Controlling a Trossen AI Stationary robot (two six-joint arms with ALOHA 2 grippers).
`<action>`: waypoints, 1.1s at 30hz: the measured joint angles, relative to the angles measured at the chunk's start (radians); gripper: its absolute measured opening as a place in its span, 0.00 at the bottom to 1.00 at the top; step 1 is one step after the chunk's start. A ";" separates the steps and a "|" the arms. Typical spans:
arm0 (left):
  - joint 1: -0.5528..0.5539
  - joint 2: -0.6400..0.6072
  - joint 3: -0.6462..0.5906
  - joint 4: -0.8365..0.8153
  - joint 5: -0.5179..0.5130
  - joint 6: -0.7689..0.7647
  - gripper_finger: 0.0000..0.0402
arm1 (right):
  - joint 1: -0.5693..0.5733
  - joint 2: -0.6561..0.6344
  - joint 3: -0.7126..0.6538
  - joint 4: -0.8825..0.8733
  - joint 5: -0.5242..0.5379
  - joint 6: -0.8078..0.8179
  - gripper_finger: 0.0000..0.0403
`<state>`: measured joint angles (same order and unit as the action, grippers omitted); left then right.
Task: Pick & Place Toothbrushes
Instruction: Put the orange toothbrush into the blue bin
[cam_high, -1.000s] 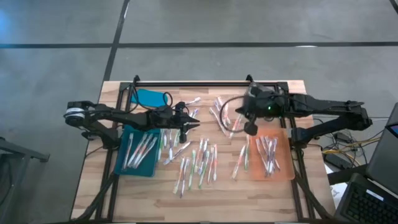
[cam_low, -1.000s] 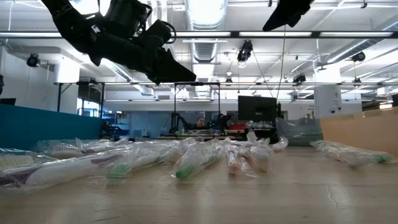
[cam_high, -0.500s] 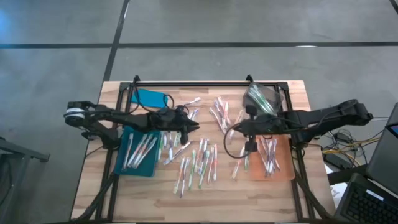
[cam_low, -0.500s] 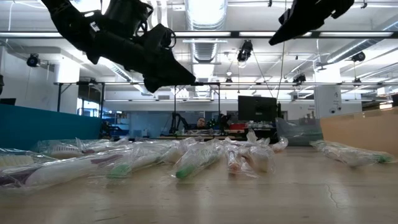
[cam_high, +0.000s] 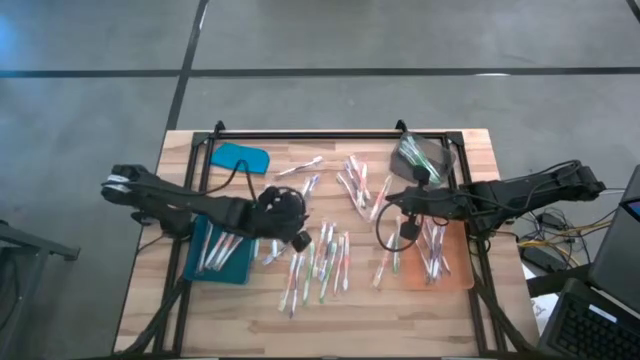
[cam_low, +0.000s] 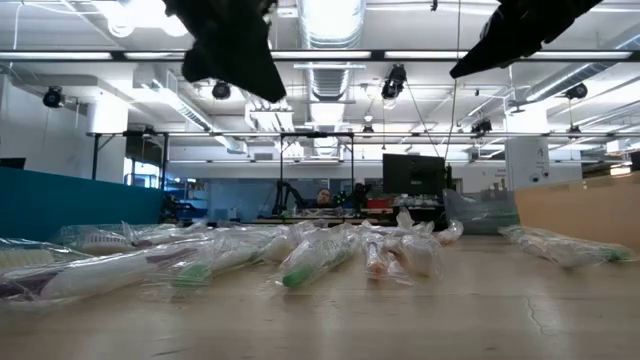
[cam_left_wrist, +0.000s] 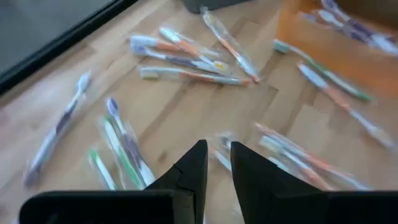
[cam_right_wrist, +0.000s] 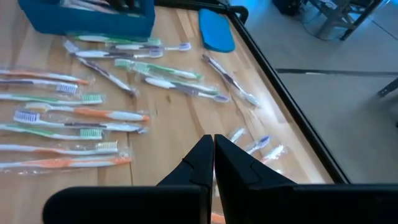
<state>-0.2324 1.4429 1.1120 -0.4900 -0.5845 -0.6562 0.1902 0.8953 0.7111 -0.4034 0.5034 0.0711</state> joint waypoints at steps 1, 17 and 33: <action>-0.015 0.000 0.011 -0.021 -0.006 -0.038 0.18 | 0.000 -0.004 -0.004 -0.003 0.000 0.001 0.02; -0.169 0.000 0.011 -0.275 0.051 -0.479 0.05 | 0.000 -0.002 -0.009 0.026 -0.001 0.008 0.02; -0.209 0.243 0.014 -0.208 0.274 -0.554 0.22 | 0.000 0.004 -0.009 0.027 -0.003 0.038 0.02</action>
<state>-0.4413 1.6858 1.1255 -0.6976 -0.3105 -1.2098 0.1898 0.8989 0.7025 -0.3763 0.5007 0.1089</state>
